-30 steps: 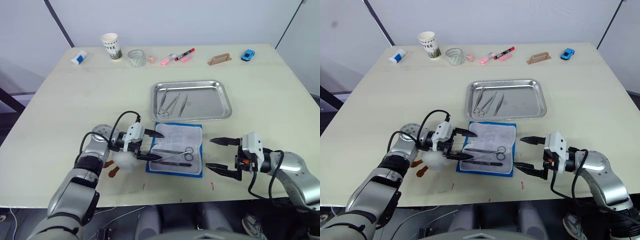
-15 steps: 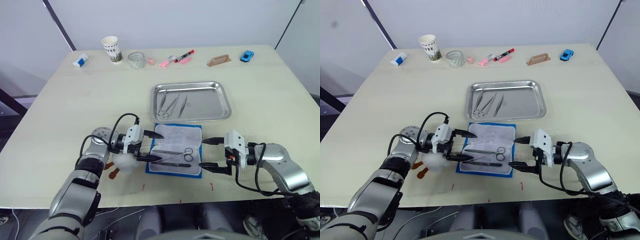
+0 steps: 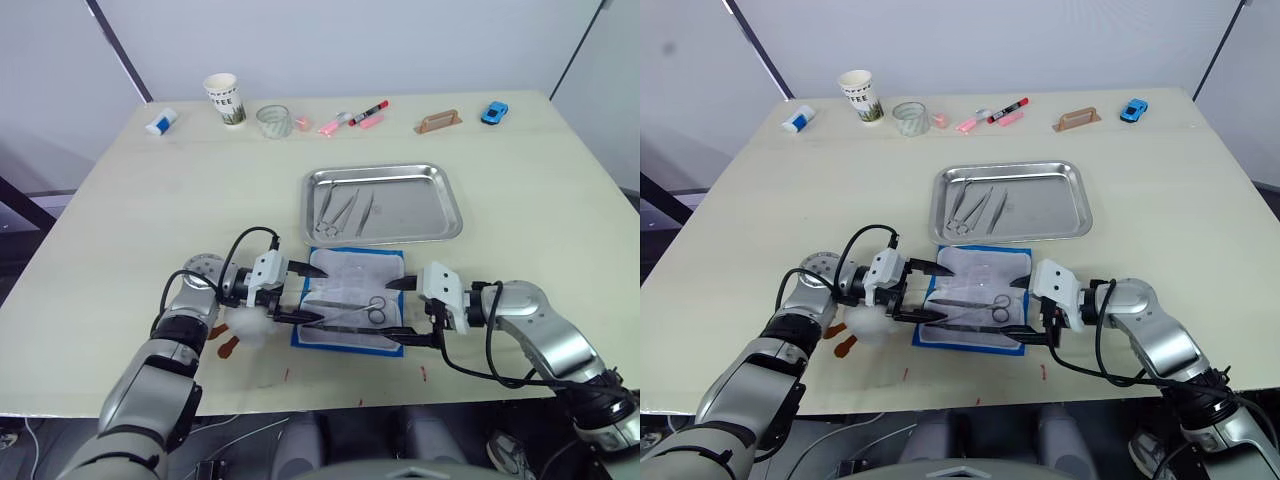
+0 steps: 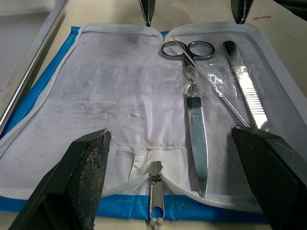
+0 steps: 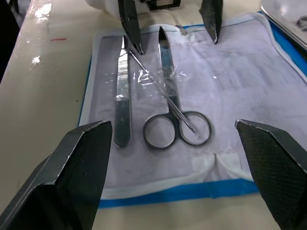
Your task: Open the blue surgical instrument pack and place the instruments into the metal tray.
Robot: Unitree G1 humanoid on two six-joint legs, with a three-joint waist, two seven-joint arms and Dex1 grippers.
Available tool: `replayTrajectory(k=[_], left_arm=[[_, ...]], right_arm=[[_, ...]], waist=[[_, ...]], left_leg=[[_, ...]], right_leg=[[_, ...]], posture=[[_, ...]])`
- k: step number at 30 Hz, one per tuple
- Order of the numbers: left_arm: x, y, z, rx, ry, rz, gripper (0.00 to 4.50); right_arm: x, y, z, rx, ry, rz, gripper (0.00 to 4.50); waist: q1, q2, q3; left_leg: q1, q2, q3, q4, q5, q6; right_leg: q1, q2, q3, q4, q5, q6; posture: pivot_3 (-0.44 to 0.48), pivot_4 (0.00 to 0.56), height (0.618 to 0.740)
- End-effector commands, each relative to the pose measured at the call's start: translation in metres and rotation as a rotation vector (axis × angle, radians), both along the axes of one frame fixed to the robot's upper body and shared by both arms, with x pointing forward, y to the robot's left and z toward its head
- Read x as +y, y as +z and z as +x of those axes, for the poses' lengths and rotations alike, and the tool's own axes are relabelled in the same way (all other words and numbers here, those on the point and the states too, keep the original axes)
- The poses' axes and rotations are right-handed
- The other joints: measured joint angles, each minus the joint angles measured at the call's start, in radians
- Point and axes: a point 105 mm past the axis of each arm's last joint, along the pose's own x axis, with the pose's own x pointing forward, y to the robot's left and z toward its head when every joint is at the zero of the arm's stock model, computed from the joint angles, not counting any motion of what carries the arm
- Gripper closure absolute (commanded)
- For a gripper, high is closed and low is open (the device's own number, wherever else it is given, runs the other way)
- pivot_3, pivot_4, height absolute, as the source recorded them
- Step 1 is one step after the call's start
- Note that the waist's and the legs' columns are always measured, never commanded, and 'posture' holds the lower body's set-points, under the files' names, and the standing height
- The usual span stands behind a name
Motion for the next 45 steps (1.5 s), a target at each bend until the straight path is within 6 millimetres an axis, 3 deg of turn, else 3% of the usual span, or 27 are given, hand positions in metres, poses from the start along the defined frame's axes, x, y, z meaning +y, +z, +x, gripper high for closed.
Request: replayTrajectory(k=[1, 6, 12, 15, 19, 27, 45], left_arm=[[0.007, -0.043, -0.031, 0.178, -0.075, 0.129, 0.23], [0.007, -0.043, -0.031, 0.182, -0.071, 0.126, 0.23], [0.007, -0.042, -0.031, 0.183, -0.072, 0.125, 0.23], [0.007, -0.042, -0.030, 0.181, -0.073, 0.126, 0.23], [0.006, -0.042, -0.030, 0.180, -0.078, 0.130, 0.23], [0.006, -0.041, -0.028, 0.178, -0.078, 0.135, 0.23], [0.007, -0.036, -0.024, 0.172, -0.067, 0.128, 0.23]], right_arm=[[0.003, 0.010, 0.002, -0.043, -0.002, -0.036, 0.00], [0.017, 0.021, 0.000, -0.049, 0.014, -0.038, 0.00], [0.033, 0.019, 0.000, -0.047, 0.020, -0.076, 0.00], [0.042, 0.029, 0.013, -0.060, -0.040, -0.025, 0.00], [0.037, 0.033, 0.031, -0.093, -0.087, -0.030, 0.00], [0.028, 0.030, 0.043, -0.117, -0.116, -0.074, 0.00], [0.023, 0.027, 0.049, -0.118, -0.115, -0.126, 0.00]], waist=[[0.000, 0.000, -0.001], [-0.001, -0.001, -0.003], [0.000, -0.002, -0.005], [-0.002, -0.003, -0.006], [-0.002, -0.004, -0.006], [-0.001, -0.005, -0.008], [-0.001, -0.005, -0.008]], left_leg=[[0.000, 0.000, 0.000, 0.000, 0.000, 0.000], [0.000, 0.000, 0.004, 0.000, -0.001, 0.001], [0.000, 0.000, 0.006, 0.000, -0.001, 0.002], [-0.001, 0.000, 0.007, 0.000, -0.001, 0.002], [-0.001, 0.000, 0.006, 0.000, -0.001, 0.002], [-0.001, 0.000, 0.006, 0.000, -0.001, 0.003], [-0.001, 0.000, 0.006, 0.000, -0.001, 0.003]], right_leg=[[0.000, 0.000, 0.000, 0.000, 0.000, 0.000], [0.000, 0.000, -0.002, 0.000, -0.001, -0.002], [0.000, 0.000, -0.004, 0.000, -0.002, -0.004], [0.000, 0.000, -0.003, 0.000, -0.002, -0.004], [0.000, 0.000, -0.003, 0.000, -0.002, -0.004], [-0.001, 0.000, -0.003, 0.000, -0.003, -0.003], [-0.001, 0.000, -0.003, 0.000, -0.003, -0.003]], posture=[[0.000, 0.150, 0.740], [0.000, 0.150, 0.740], [0.000, 0.150, 0.740], [0.000, 0.150, 0.740], [0.000, 0.150, 0.740], [0.000, 0.150, 0.740], [0.000, 0.150, 0.740]])
